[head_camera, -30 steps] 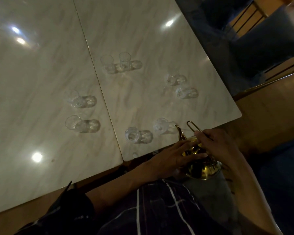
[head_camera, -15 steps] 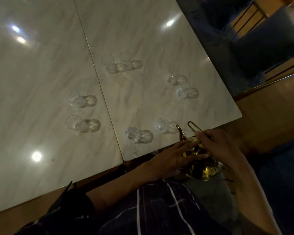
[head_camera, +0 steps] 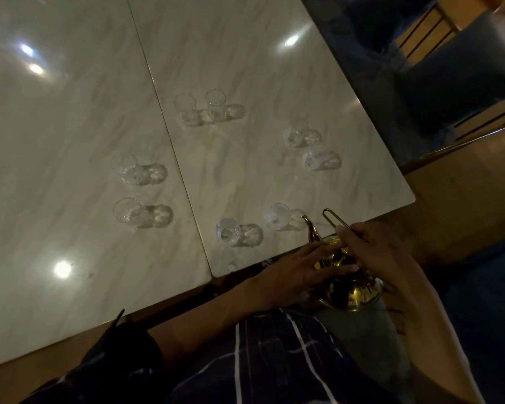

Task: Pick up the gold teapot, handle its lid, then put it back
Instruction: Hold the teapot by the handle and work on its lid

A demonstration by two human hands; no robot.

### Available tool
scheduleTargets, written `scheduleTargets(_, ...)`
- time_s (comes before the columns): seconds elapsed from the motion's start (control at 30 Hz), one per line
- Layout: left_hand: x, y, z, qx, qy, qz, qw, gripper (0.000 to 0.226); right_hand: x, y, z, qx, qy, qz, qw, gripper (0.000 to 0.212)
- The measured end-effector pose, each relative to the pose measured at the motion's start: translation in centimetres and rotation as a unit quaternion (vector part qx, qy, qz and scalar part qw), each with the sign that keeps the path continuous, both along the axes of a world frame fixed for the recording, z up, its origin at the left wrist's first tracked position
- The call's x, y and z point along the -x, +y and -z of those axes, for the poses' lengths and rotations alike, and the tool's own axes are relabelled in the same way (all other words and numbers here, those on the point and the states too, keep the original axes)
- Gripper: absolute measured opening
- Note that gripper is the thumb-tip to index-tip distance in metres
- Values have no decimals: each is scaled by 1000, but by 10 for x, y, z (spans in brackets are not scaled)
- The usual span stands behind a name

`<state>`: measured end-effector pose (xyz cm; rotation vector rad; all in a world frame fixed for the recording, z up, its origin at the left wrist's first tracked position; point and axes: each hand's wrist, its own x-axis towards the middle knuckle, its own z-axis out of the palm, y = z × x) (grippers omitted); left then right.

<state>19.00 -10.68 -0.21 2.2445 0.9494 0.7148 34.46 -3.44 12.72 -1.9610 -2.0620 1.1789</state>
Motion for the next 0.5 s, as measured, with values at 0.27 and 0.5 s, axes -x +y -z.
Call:
scheduleTargets(0.27, 0, 1, -6, 6, -11, 4, 1000, 80, -1, -1, -2, 0, 7, 3, 1000, 36)
scheduleTargets(0.5, 3, 0, -16, 10, 2, 3, 1000, 79, -2, 1, 0, -8, -3, 4, 1000, 40)
